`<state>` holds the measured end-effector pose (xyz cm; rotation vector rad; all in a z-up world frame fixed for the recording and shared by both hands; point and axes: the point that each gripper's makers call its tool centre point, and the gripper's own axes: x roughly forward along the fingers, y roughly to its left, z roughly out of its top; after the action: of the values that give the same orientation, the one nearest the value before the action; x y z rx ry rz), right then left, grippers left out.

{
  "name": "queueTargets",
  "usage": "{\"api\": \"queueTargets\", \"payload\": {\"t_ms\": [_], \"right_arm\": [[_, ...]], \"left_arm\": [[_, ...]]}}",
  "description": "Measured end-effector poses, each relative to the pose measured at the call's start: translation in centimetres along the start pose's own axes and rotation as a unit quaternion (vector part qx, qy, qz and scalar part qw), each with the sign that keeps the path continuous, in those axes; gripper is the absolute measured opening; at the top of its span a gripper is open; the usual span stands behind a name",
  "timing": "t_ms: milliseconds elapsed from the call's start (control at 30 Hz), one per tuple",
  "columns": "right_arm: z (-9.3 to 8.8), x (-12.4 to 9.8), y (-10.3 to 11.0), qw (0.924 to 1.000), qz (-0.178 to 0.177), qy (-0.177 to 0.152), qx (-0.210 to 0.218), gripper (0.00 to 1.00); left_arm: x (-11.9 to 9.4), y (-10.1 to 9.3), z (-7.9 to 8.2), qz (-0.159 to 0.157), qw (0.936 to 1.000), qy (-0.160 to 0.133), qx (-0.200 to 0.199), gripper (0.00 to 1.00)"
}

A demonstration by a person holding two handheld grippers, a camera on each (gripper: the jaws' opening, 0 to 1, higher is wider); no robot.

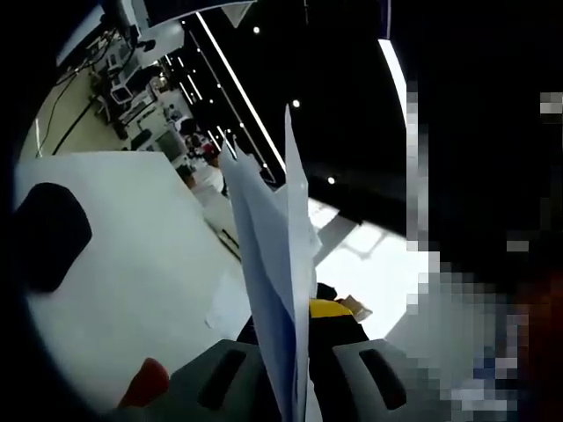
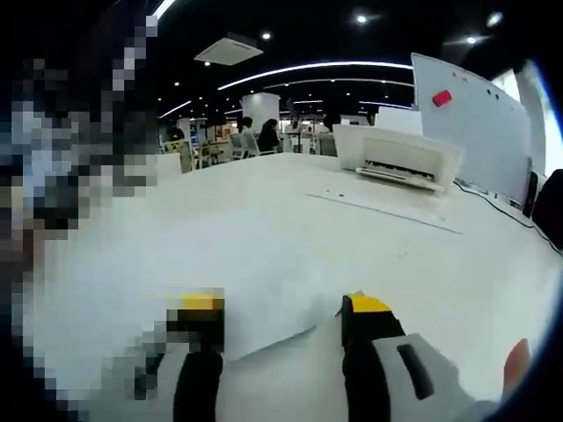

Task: Organize the stack of printing papers by aligning and flattening the scattered papers on the table

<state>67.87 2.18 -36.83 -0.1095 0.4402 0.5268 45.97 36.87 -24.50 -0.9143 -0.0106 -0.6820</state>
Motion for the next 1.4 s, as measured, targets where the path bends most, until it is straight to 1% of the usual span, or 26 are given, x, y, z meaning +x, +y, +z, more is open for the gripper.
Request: {"api": "queueTargets", "payload": {"t_ms": [33,133,267,400,500,533,567,600,633,667,733,800,833,933,1033,1200,1233,1267,1367,1400], "right_arm": [[-0.1,0.0,-0.1,1.0000,0.000,0.004,-0.001,0.39],[-0.1,-0.1,0.0,1.0000,0.003,0.007,0.001,0.28],[-0.2,0.0,0.1,0.9999,0.007,0.009,0.006,0.21],[-0.2,0.0,0.3,0.9998,0.011,0.011,0.016,0.18],[-0.2,0.0,0.5,0.9997,0.017,0.011,0.011,0.10],[-0.2,-0.1,1.0,0.9995,0.027,0.010,0.013,0.03],[0.0,-0.2,1.5,0.9992,0.038,0.004,0.003,0.02],[0.4,-0.2,2.1,0.9982,0.053,-0.010,-0.028,0.02],[0.2,-0.3,2.3,0.9967,0.052,-0.005,-0.062,0.01],[0.1,-0.3,2.5,0.9960,0.052,-0.001,-0.073,0.01],[0.3,-0.3,2.8,0.9964,0.052,-0.001,-0.067,0.00],[0.6,-0.4,3.1,0.9975,0.057,-0.005,-0.041,0.00],[0.7,-0.4,3.1,0.9975,0.058,-0.007,-0.038,0.00],[0.7,-0.6,2.9,0.9979,0.056,-0.007,-0.033,0.00],[0.6,-0.8,2.7,0.9983,0.057,-0.007,-0.006,0.00],[1.0,-1.5,2.4,0.9984,0.055,-0.012,0.010,0.00],[1.7,-2.1,2.2,0.9981,0.054,-0.021,0.022,0.00],[1.8,-2.2,2.2,0.9980,0.054,-0.023,0.025,0.00],[3.3,-3.8,1.8,0.9966,0.051,-0.043,0.047,0.00],[3.7,-4.4,1.8,0.9963,0.053,-0.048,0.048,0.00]], "left_arm": [[0.0,0.0,0.0,0.000,1.0000,0.000,0.001,0.06],[0.1,-0.1,-0.1,0.000,1.0000,0.001,0.001,0.06],[0.2,-0.1,-0.1,-0.001,1.0000,0.002,0.001,0.06],[0.2,-0.2,-0.2,-0.001,1.0000,0.003,0.002,0.06],[0.2,-0.3,-0.2,-0.002,1.0000,0.002,0.002,0.06],[0.2,-0.4,-0.3,-0.002,1.0000,0.002,0.002,0.06],[0.2,-0.4,-0.4,-0.002,1.0000,0.002,0.003,0.06],[0.2,-0.4,-0.3,-0.002,1.0000,0.002,0.003,0.06],[0.3,-0.4,-0.3,-0.002,1.0000,0.002,0.003,0.06],[0.3,-0.4,-0.3,-0.003,1.0000,0.003,0.002,0.06],[0.4,-0.4,-0.3,-0.003,1.0000,0.004,0.002,0.06],[0.5,-0.4,-0.3,-0.005,1.0000,0.005,0.001,0.06],[0.5,-0.4,-0.3,-0.005,1.0000,0.005,0.001,0.06],[0.5,-0.4,-0.3,-0.005,1.0000,0.006,0.003,0.06],[0.4,-0.3,-0.5,-0.002,1.0000,0.007,0.003,0.06],[0.4,-0.3,-0.9,0.000,1.0000,0.009,0.002,0.06],[0.5,-0.3,-1.0,0.000,1.0000,0.009,0.001,0.06],[0.5,-0.3,-1.0,0.000,1.0000,0.009,0.001,0.06],[0.8,-0.2,-1.2,-0.002,0.9999,0.011,-0.001,0.06],[0.9,-0.3,-1.4,-0.003,0.9999,0.012,-0.002,0.06]]}}
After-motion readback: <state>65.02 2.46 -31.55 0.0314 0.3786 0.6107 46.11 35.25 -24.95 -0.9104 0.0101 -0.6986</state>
